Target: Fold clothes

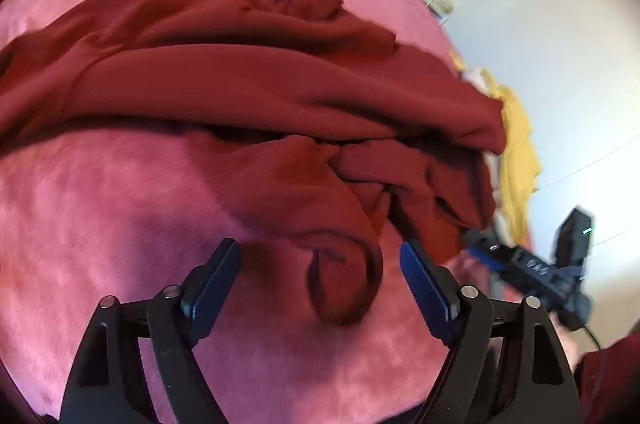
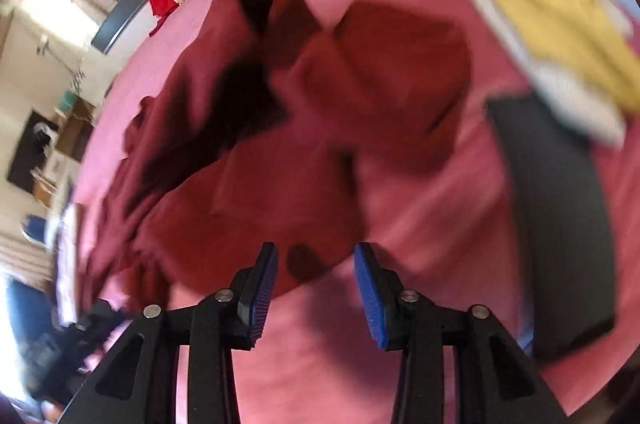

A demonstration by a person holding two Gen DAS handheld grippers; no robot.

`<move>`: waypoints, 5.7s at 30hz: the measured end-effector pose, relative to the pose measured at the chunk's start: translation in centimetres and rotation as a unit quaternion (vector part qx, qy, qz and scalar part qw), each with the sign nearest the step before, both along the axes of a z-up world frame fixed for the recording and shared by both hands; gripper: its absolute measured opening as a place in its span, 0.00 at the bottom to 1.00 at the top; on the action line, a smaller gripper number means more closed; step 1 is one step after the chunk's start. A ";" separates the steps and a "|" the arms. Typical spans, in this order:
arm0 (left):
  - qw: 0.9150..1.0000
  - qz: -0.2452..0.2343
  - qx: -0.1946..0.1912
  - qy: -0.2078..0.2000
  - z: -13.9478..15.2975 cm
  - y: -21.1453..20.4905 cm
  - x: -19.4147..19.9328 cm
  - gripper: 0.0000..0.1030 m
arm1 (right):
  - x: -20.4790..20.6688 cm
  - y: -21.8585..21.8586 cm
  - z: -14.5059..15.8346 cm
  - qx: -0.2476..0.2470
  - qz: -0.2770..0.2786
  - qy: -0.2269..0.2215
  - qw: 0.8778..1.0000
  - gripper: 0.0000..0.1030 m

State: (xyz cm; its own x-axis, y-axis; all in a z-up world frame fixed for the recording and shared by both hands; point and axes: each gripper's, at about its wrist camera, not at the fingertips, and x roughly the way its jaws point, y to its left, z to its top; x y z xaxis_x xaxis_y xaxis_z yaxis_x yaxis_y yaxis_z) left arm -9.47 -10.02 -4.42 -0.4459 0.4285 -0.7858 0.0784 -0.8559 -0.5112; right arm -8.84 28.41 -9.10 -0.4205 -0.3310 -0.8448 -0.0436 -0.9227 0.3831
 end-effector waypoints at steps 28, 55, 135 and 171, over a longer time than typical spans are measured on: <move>0.999 -0.029 0.013 0.004 0.1 -0.9 -1.6 0.18 | -4.3 0.5 -3.0 -0.401 -0.018 -0.065 0.914 0.05; 0.996 -0.060 0.065 -0.021 2.5 -13.7 22.7 0.22 | 17.9 -2.6 -2.7 -0.339 0.074 -0.146 0.927 0.13; 0.926 -0.220 -0.281 0.123 -3.5 -11.3 -16.3 0.86 | -21.9 -23.0 -4.3 0.127 0.402 0.037 0.906 0.48; 0.978 -0.136 -0.138 0.078 -1.4 -18.3 -19.7 0.80 | -23.4 -25.3 -2.1 0.084 0.262 0.081 0.958 0.14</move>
State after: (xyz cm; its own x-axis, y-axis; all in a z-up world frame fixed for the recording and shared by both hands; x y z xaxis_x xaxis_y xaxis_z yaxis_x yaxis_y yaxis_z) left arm -29.14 -28.27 -5.84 -0.4683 0.3286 -0.8202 -0.2313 -0.9415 -0.2452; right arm -32.22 3.13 -11.20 -0.3642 -0.3978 -0.8421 0.4898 -0.8508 0.1901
